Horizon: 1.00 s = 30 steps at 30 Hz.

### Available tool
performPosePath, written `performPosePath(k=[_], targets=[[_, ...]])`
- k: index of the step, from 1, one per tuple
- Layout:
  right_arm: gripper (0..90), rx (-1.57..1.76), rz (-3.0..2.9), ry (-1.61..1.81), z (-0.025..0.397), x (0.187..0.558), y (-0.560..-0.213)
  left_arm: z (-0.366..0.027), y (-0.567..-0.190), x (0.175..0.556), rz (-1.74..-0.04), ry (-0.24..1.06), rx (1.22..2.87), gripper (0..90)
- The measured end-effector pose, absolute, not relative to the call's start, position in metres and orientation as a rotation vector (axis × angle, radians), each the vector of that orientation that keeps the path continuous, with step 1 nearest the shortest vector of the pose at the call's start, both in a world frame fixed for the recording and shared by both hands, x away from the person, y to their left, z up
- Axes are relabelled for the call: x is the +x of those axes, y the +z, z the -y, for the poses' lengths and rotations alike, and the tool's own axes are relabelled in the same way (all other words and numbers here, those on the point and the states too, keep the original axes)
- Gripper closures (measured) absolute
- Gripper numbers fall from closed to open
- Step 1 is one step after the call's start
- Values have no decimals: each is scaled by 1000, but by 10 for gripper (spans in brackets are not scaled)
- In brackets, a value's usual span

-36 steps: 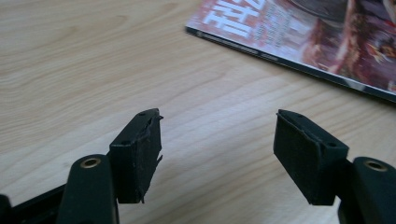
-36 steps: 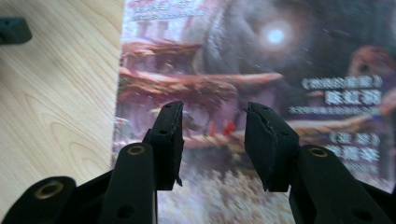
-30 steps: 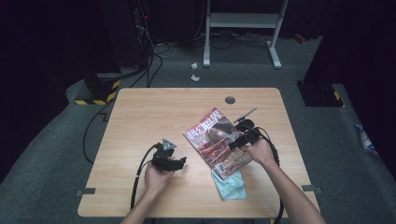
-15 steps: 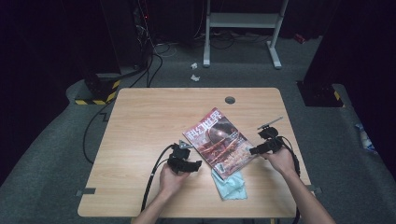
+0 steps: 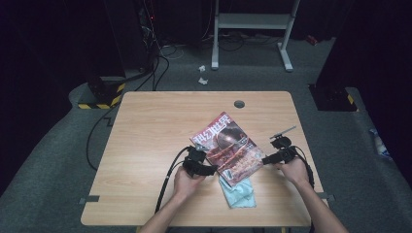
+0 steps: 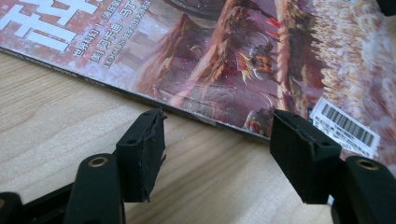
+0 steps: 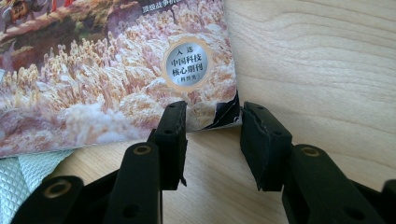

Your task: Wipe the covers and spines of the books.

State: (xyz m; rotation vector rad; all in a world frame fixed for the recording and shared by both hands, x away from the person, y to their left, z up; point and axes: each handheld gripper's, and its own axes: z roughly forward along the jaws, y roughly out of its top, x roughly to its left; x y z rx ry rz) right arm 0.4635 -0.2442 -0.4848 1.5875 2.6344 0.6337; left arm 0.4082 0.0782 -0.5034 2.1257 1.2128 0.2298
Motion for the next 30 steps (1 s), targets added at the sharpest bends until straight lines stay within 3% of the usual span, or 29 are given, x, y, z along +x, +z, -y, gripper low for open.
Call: performPosePath(k=[23,30], targets=[[662,1459,-2680,773,174,463,-492,-119,-499,459,-1328,434,2148,347],[616,1385,-2665,763,160,461,-490,-130,-499,460,-1366,433,2118,337]])
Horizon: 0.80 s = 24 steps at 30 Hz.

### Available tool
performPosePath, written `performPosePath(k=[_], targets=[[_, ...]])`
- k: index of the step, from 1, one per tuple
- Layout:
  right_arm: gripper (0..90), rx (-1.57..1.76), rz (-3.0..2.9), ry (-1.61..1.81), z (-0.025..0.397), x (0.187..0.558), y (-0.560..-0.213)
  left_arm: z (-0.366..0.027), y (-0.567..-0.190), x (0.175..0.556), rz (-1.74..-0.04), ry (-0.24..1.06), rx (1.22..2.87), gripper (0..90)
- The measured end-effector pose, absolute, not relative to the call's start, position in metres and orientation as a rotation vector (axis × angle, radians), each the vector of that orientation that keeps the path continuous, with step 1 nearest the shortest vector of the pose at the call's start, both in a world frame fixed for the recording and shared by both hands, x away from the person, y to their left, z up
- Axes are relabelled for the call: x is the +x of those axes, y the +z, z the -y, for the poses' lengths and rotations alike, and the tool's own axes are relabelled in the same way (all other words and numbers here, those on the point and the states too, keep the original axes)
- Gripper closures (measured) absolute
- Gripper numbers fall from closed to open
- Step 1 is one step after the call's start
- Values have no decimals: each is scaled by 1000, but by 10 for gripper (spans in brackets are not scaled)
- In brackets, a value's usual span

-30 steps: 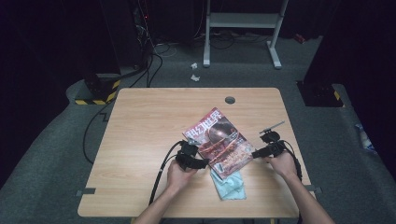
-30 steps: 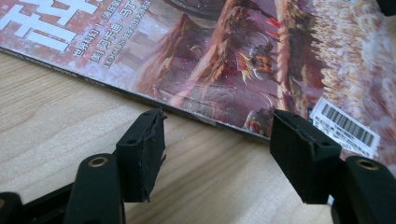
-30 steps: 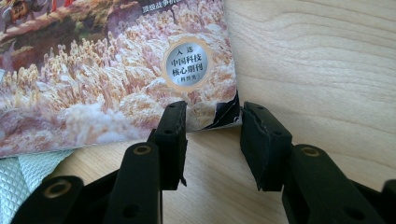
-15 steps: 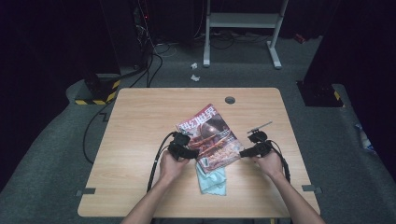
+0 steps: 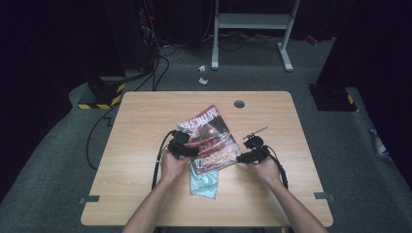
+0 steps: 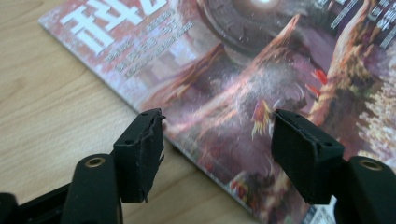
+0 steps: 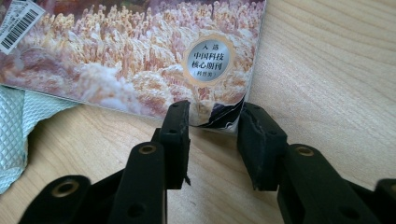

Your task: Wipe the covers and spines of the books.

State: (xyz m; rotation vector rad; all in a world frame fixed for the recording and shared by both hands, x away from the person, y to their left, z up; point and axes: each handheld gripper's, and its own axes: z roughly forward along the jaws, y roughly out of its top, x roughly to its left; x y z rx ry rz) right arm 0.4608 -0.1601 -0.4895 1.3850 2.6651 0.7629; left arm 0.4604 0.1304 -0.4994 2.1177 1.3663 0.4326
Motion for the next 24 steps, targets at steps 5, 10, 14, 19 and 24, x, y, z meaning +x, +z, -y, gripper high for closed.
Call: performPosePath(k=[5,10,14,19,24], targets=[[609,1280,-2683,752,157,445,-480,-132,-490,447,-1350,439,2161,336],[604,1218,-2689,757,152,431,-477,-129,-483,431,-1318,412,2188,349],[603,1209,-2701,781,155,428,-477,-125,-485,426,-1323,410,2212,342],[583,1251,-2642,855,160,431,-470,-124,-481,408,-1298,381,2205,324],[561,1267,-2632,819,154,438,-472,-124,-477,391,-1259,355,2221,305]])
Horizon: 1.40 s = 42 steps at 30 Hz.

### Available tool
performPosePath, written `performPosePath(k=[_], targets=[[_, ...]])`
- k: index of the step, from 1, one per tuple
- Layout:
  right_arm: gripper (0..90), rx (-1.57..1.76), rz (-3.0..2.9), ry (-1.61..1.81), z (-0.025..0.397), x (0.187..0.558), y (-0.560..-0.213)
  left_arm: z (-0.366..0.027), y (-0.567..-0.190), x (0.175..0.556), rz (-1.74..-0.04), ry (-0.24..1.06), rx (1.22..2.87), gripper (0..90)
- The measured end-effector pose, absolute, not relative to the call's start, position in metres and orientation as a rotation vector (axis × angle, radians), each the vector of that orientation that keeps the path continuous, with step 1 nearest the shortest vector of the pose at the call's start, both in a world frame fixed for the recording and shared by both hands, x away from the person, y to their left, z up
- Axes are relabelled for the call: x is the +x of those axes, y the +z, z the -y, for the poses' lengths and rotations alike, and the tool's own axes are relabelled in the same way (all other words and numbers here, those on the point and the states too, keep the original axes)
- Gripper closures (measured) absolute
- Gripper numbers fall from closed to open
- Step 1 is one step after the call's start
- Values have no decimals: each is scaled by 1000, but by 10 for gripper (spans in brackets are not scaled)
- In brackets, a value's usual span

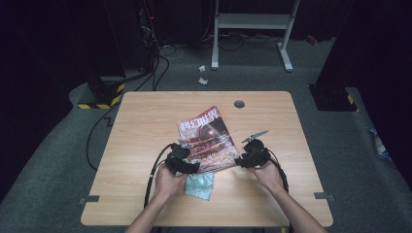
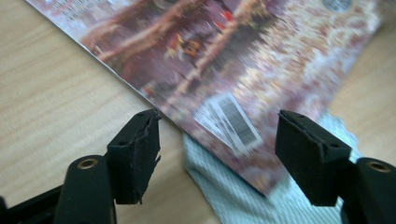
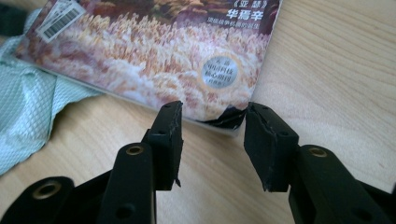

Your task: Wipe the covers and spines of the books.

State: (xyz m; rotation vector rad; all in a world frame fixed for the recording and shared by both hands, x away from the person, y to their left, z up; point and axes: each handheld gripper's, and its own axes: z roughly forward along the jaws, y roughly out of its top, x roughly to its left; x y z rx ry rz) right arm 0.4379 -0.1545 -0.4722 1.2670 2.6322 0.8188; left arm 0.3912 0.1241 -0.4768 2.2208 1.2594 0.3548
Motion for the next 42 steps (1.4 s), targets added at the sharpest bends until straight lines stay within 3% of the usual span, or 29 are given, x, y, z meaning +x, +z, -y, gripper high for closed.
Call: performPosePath(k=[7,15,30,32,39,42], targets=[[562,1268,-2638,828,146,443,-474,-124,-482,380,-1251,323,2228,308],[593,1097,-2749,865,121,416,-471,-109,-488,390,-1234,289,2279,398],[573,993,-2825,848,90,407,-482,-81,-485,422,-1286,251,2331,402],[572,977,-2829,856,85,409,-484,-83,-483,423,-1294,267,2303,440],[582,949,-2832,843,62,411,-495,-93,-476,432,-1341,323,2265,380],[659,908,-2827,809,60,411,-498,-94,-480,441,-1377,341,2269,352]])
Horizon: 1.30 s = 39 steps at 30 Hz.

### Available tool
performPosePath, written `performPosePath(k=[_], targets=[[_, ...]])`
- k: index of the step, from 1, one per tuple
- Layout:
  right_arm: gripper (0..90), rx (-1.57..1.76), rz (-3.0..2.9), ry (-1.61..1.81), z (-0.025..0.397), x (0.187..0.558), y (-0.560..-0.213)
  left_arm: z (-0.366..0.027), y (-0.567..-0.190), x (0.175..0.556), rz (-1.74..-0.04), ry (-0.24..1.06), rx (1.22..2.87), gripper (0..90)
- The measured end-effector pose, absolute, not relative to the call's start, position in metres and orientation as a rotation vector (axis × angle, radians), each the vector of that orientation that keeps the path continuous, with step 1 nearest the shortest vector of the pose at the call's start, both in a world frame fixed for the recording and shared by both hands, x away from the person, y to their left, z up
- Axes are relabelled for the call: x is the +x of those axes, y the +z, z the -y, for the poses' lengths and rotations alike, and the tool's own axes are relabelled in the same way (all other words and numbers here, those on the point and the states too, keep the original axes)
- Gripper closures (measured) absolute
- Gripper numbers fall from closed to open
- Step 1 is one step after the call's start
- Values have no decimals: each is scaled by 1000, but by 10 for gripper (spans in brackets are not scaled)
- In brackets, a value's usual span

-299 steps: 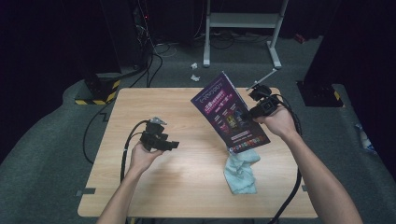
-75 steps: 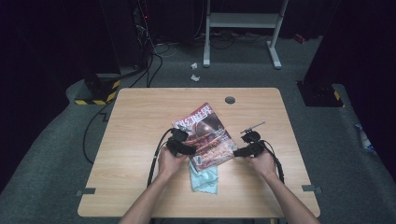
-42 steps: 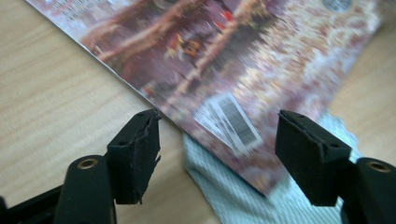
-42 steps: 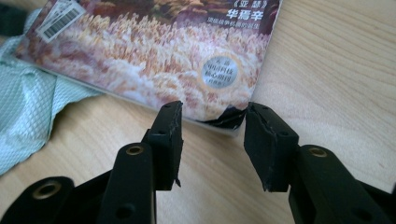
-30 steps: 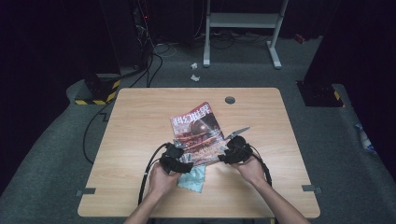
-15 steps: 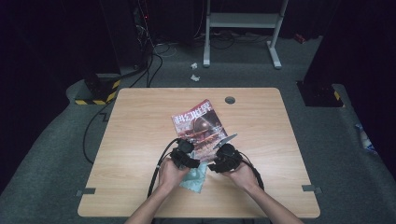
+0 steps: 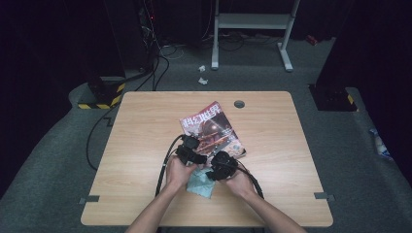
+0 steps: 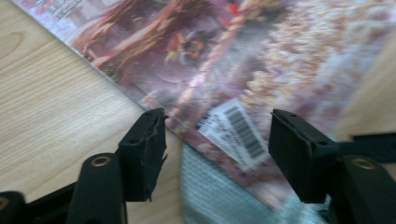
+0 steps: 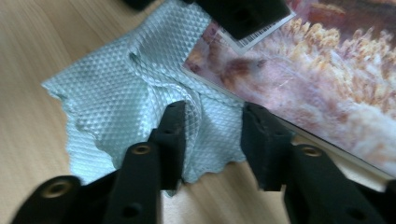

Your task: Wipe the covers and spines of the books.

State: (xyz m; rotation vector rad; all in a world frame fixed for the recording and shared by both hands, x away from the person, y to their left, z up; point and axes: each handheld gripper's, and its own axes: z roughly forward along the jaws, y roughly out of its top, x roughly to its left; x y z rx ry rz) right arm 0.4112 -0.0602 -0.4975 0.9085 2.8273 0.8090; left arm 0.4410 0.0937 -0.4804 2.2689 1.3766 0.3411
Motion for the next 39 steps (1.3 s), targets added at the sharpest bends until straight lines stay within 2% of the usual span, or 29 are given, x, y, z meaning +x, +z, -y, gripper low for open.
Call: performPosePath(k=[3,6,16,19,21,25,31,36,39], targets=[[821,836,-2817,751,63,411,-497,-93,-484,447,-1396,355,2301,331],[887,820,-2833,728,68,411,-496,-96,-485,452,-1419,364,2308,321],[899,778,-2861,658,82,407,-493,-114,-489,463,-1496,381,2255,312],[899,783,-2860,643,91,406,-492,-115,-493,464,-1518,490,2333,366],[900,794,-2856,632,100,404,-492,-125,-495,467,-1554,428,2281,343],[899,831,-2850,607,116,403,-490,-128,-494,469,-1575,431,2267,360],[899,821,-2852,607,122,400,-490,-113,-488,469,-1503,357,2201,351],[900,798,-2861,617,122,399,-490,-100,-489,480,-1518,399,2248,331],[900,794,-2863,616,125,398,-490,-101,-491,484,-1542,382,2228,313]])
